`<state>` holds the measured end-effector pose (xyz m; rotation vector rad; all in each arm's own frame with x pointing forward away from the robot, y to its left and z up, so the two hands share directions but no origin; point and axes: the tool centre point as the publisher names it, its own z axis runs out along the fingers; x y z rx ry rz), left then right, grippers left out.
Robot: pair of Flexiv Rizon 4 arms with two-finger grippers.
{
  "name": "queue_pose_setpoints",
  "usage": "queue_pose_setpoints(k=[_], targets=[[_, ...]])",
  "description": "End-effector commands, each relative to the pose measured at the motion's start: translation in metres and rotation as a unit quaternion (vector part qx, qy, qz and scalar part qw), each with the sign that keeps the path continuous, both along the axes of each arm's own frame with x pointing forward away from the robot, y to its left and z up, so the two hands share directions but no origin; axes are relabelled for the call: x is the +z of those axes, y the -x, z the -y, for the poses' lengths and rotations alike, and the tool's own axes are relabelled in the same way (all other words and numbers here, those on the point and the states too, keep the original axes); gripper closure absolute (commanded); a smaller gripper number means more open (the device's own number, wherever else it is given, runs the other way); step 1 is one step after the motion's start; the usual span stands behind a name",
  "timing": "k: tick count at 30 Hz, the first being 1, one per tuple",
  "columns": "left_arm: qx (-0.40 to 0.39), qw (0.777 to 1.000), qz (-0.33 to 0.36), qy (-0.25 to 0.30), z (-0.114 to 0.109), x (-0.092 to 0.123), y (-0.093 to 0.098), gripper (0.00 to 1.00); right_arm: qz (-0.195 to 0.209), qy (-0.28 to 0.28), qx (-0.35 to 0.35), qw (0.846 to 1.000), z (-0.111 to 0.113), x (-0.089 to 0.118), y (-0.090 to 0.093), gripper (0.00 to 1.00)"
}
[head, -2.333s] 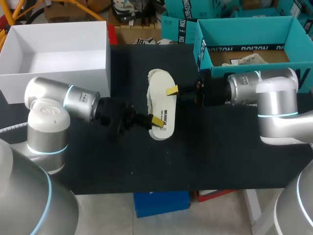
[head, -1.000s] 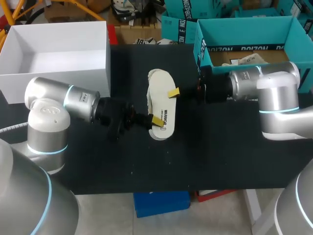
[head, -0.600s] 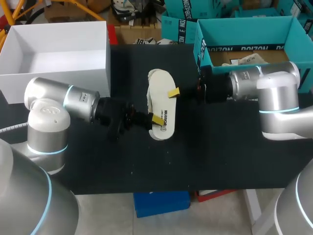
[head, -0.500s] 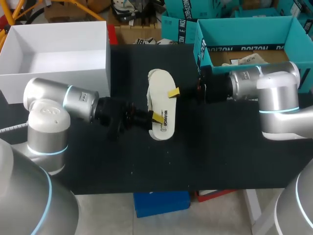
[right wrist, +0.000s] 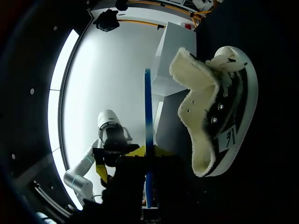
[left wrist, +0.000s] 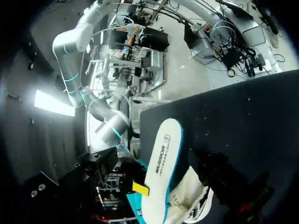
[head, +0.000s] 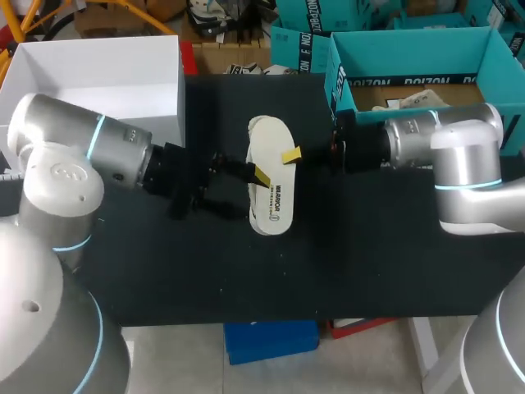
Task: Take the shoe out of the shoebox, open the shoe tongue, remove and reinsert the insole, then place the shoe into the shoebox
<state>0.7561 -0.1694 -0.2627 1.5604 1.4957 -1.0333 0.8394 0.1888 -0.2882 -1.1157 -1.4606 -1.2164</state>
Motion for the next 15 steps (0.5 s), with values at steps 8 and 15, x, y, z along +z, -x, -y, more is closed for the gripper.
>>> queue_pose_setpoints(k=[8, 15], targets=[[0.031, 0.973, 0.042, -0.226, -0.016, 0.071, 0.016, 0.00, 0.000, 0.001, 0.000, 1.000, -0.001, 0.000, 0.000, 1.00], [0.040, 0.941, 0.053, -0.333, 0.001, 0.090, 0.029, 0.00, 0.000, 0.001, 0.000, 1.000, -0.001, 0.000, 0.000, 1.00]])
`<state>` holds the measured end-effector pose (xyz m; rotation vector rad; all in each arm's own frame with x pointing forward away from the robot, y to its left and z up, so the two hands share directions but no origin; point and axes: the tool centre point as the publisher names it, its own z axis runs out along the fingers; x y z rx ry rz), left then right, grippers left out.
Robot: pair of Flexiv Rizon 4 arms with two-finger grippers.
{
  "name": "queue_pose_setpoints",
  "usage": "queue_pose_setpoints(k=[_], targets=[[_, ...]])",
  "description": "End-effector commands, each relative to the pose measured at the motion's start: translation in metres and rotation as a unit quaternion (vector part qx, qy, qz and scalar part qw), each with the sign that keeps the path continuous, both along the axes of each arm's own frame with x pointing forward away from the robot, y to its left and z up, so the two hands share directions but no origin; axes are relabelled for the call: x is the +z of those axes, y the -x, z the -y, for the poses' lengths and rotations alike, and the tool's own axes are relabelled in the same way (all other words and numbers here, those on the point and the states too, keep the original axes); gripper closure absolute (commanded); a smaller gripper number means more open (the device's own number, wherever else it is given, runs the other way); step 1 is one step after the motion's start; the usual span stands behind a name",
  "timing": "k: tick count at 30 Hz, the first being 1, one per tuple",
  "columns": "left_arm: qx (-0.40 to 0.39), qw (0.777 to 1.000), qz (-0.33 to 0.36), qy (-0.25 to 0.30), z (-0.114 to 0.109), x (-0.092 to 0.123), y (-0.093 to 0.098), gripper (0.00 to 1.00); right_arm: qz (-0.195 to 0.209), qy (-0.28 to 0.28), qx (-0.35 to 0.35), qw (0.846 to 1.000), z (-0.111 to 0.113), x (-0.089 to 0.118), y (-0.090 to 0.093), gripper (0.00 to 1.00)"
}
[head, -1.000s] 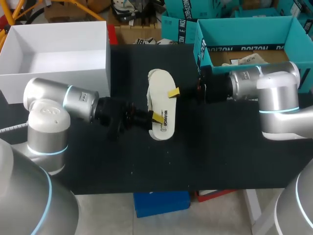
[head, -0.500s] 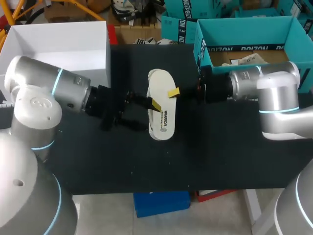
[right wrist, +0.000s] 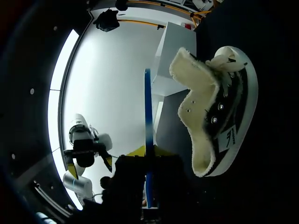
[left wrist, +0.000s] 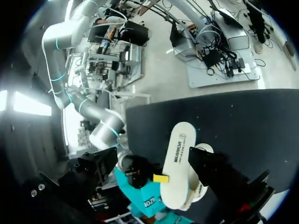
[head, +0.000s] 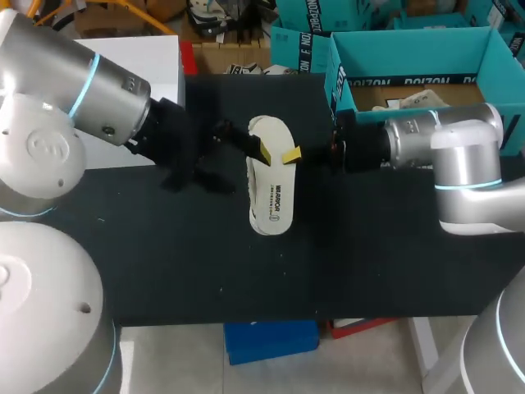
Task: Take the shoe out of the shoebox, open the shoe tongue, remove and reinsert the insole, then place the shoe into the shoebox
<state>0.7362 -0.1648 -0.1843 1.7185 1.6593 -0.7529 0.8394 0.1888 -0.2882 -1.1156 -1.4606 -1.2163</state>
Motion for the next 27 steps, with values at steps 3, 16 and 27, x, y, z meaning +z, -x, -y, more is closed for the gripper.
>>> queue_pose_setpoints(k=[3, 16, 27], targets=[[0.032, 0.974, 0.010, -0.223, 0.010, 0.016, 0.009, 0.00, 0.000, 0.001, 0.000, 1.000, -0.001, 0.000, -0.001, 1.00], [0.039, 0.967, 0.029, -0.249, 0.036, 0.017, 0.004, 0.00, 0.000, 0.001, 0.000, 1.000, -0.001, 0.000, -0.001, 1.00], [0.055, 0.962, 0.030, -0.265, 0.036, 0.007, -0.009, 0.00, 0.000, 0.001, 0.000, 1.000, -0.001, 0.000, -0.001, 1.00]])
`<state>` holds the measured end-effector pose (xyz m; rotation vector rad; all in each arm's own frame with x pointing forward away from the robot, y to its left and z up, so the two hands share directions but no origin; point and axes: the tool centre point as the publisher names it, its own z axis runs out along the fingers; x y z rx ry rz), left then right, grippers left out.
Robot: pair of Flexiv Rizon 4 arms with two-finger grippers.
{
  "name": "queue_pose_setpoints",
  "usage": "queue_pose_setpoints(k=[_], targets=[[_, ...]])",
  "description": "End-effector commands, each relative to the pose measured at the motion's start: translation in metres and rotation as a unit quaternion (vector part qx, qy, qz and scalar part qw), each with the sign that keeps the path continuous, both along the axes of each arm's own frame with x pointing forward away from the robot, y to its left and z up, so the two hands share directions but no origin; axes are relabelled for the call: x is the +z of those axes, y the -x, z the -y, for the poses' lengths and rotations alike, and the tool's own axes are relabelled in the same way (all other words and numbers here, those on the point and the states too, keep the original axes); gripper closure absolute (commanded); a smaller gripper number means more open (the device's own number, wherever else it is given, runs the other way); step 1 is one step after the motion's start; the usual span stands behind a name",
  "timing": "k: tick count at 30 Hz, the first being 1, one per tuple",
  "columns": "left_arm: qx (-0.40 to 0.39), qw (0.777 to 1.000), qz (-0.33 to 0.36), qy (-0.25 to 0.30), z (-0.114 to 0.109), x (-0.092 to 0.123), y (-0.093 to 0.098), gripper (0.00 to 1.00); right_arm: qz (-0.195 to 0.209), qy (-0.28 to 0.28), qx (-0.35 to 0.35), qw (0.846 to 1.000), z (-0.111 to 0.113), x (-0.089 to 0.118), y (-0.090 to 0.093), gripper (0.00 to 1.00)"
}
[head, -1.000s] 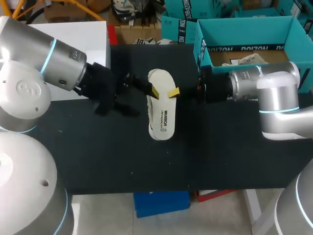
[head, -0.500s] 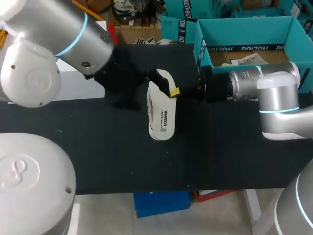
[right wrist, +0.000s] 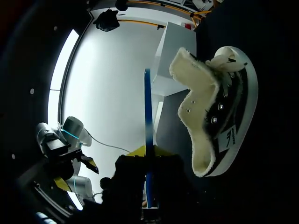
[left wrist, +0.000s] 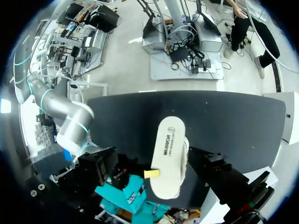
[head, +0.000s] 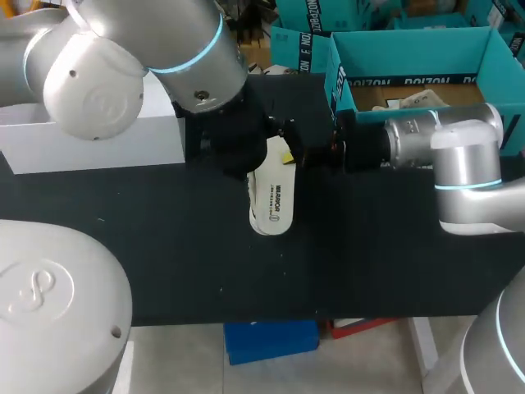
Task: Take the shoe out of the shoebox, open the shoe tongue, remove and reinsert the insole, then place the shoe into the shoebox
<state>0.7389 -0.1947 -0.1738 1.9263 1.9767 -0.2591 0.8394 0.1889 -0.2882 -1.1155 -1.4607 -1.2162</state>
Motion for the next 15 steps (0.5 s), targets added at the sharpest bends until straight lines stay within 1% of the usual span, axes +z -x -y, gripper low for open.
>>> queue_pose_setpoints(k=[1, 3, 15], targets=[[0.009, 0.999, 0.000, -0.035, 0.0068, -0.0044, -0.0081, 0.00, 0.000, 0.001, 0.000, 1.000, -0.0011, 0.0001, -0.0005, 1.00], [0.014, 0.999, 0.002, -0.041, 0.0073, -0.0056, -0.0111, 0.00, 0.000, 0.001, 0.000, 1.000, -0.0011, 0.0001, -0.0005, 1.00], [0.014, 0.999, 0.002, -0.041, 0.0073, -0.0056, -0.0111, 0.00, 0.000, 0.001, 0.000, 1.000, -0.0011, 0.0001, -0.0005, 1.00]])
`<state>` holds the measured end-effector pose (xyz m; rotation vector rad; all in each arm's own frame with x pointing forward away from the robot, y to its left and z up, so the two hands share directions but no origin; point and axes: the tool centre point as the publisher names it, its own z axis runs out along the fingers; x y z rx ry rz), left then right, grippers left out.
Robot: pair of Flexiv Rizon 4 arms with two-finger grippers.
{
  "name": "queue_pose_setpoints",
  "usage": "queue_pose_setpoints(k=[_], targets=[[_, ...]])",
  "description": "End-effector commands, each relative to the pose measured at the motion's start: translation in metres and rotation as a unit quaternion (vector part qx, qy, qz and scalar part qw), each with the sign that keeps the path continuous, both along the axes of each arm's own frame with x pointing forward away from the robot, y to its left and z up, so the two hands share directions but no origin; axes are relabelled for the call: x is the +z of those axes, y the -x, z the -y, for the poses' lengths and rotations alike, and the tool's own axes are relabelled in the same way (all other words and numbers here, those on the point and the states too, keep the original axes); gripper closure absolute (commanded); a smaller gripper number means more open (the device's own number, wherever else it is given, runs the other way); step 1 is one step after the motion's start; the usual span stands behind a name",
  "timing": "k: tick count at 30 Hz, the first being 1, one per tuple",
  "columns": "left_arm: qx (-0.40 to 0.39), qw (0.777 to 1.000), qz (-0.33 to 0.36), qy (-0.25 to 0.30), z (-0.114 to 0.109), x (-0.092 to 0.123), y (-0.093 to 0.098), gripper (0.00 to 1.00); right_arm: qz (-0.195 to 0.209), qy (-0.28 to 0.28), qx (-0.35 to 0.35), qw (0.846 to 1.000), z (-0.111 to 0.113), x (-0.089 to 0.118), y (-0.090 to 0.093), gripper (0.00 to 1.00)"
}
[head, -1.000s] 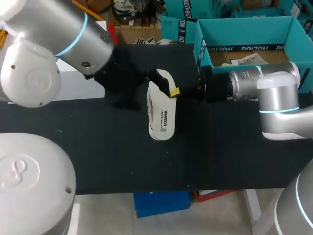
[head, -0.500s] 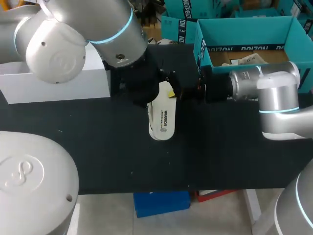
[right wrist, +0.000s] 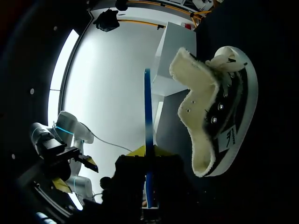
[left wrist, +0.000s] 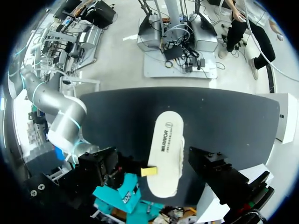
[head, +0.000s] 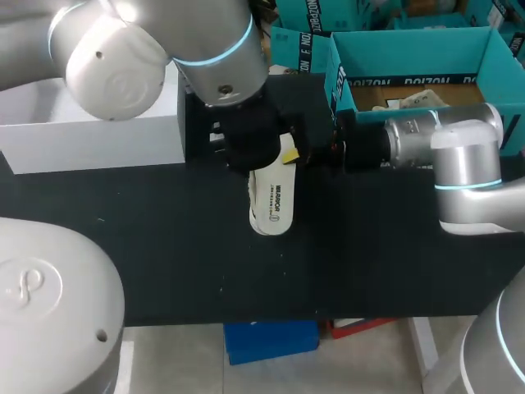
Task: Take the shoe out of the shoebox, open the shoe tongue, remove and reinsert the insole, then place the shoe into the shoebox
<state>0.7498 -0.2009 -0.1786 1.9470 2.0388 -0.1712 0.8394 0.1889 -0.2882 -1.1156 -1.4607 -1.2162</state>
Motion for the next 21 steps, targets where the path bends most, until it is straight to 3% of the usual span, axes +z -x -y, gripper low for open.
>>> queue_pose_setpoints(k=[1, 9, 21], targets=[[0.000, 1.000, 0.001, -0.001, 0.001, -0.001, 0.000, 0.00, 0.000, 0.001, 0.000, 1.000, -0.001, 0.000, 0.000, 1.00], [0.000, 1.000, 0.001, -0.001, 0.001, -0.001, 0.000, 0.00, 0.000, 0.001, 0.000, 1.000, -0.001, 0.000, 0.000, 1.00], [-0.017, 1.000, -0.011, -0.022, 0.011, -0.018, -0.019, 0.00, 0.000, 0.001, 0.000, 1.000, -0.001, 0.000, 0.000, 1.00]])
